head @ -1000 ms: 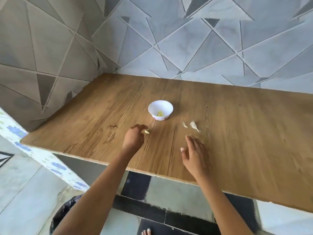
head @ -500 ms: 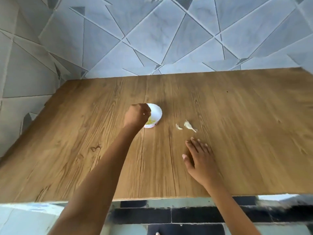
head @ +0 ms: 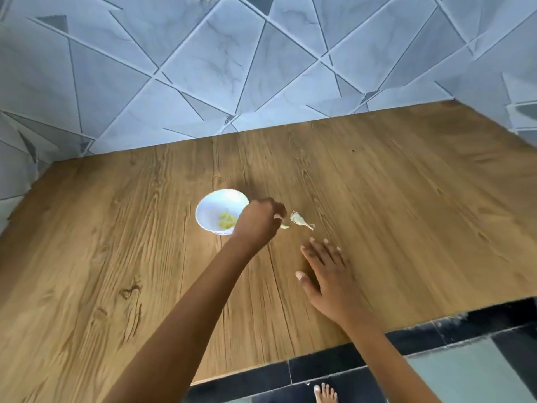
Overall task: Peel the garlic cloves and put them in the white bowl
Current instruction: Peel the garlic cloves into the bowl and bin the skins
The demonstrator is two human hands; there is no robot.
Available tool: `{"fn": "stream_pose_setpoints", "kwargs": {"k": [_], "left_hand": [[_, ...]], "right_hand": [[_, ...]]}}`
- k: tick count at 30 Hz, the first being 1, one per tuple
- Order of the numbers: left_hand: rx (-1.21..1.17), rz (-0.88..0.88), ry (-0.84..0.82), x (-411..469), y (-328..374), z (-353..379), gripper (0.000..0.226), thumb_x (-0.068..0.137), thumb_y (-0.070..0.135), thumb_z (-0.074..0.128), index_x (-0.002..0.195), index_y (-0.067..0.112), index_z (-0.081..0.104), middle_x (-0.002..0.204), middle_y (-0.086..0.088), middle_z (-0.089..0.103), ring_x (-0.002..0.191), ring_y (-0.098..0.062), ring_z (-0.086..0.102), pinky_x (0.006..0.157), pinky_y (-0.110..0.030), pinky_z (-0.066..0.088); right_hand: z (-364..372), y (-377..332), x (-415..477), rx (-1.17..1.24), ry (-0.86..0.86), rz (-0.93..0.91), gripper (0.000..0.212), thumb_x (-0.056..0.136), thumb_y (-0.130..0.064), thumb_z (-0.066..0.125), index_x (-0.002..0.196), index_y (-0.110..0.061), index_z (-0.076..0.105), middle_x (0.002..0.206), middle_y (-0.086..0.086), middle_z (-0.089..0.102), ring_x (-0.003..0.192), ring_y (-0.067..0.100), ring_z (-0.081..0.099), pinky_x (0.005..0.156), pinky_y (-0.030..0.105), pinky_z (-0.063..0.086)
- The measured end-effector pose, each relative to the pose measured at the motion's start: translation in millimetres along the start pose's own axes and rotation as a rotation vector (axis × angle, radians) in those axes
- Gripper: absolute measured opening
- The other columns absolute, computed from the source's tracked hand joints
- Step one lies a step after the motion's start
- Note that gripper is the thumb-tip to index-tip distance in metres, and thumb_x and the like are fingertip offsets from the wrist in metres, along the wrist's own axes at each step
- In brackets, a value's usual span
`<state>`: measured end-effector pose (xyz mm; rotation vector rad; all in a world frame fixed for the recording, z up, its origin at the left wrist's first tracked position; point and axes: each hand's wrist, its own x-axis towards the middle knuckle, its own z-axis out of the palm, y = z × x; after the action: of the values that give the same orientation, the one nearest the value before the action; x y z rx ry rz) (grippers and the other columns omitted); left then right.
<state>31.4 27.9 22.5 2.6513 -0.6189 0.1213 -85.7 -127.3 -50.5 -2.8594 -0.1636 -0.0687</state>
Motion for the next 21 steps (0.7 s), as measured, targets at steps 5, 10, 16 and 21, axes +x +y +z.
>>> {"fn": "stream_pose_setpoints", "kwargs": {"k": [5, 10, 16, 21], "left_hand": [[-0.033, -0.042, -0.051, -2.5, -10.7, 31.6, 0.024, 0.083, 0.004, 0.061, 0.104, 0.009, 0.072, 0.109, -0.009, 0.067, 0.094, -0.025, 0.064, 0.08, -0.033, 0.051], [-0.062, -0.024, 0.04, -11.0, -7.6, 36.8, 0.014, 0.084, 0.005, 0.064, 0.095, 0.001, 0.071, 0.093, -0.015, 0.067, 0.082, -0.032, 0.064, 0.07, -0.04, 0.052], [-0.199, -0.148, 0.154, -35.8, 0.0, 27.4, 0.012, 0.089, 0.009, 0.06, 0.093, 0.004, 0.07, 0.083, -0.009, 0.071, 0.071, -0.019, 0.064, 0.069, -0.03, 0.051], [-0.387, -0.433, 0.148, -86.6, -2.7, 2.1, 0.01, 0.087, 0.012, 0.065, 0.084, 0.006, 0.072, 0.058, 0.0, 0.064, 0.048, -0.003, 0.056, 0.062, -0.023, 0.049]], "right_hand": [[-1.9, -1.0, 0.3, -0.037, -0.014, 0.019, 0.058, 0.092, -0.051, 0.026, 0.137, -0.021, 0.046, 0.144, 0.007, 0.045, 0.135, 0.03, 0.038, 0.11, 0.045, 0.021], [-0.7, -0.7, 0.5, -0.016, -0.009, 0.009, 0.059, 0.092, -0.051, 0.025, 0.137, -0.019, 0.047, 0.145, 0.008, 0.043, 0.136, 0.031, 0.036, 0.111, 0.045, 0.017], [-1.4, 4.6, 1.3, 0.041, 0.006, -0.021, 0.067, 0.089, -0.053, 0.017, 0.141, -0.019, 0.043, 0.151, 0.009, 0.034, 0.141, 0.031, 0.025, 0.113, 0.043, 0.005], [-3.0, -4.5, 4.3, 0.116, 0.026, -0.109, 0.066, 0.089, -0.051, 0.021, 0.14, -0.016, 0.044, 0.152, 0.008, 0.031, 0.143, 0.028, 0.021, 0.114, 0.039, 0.003]]}}
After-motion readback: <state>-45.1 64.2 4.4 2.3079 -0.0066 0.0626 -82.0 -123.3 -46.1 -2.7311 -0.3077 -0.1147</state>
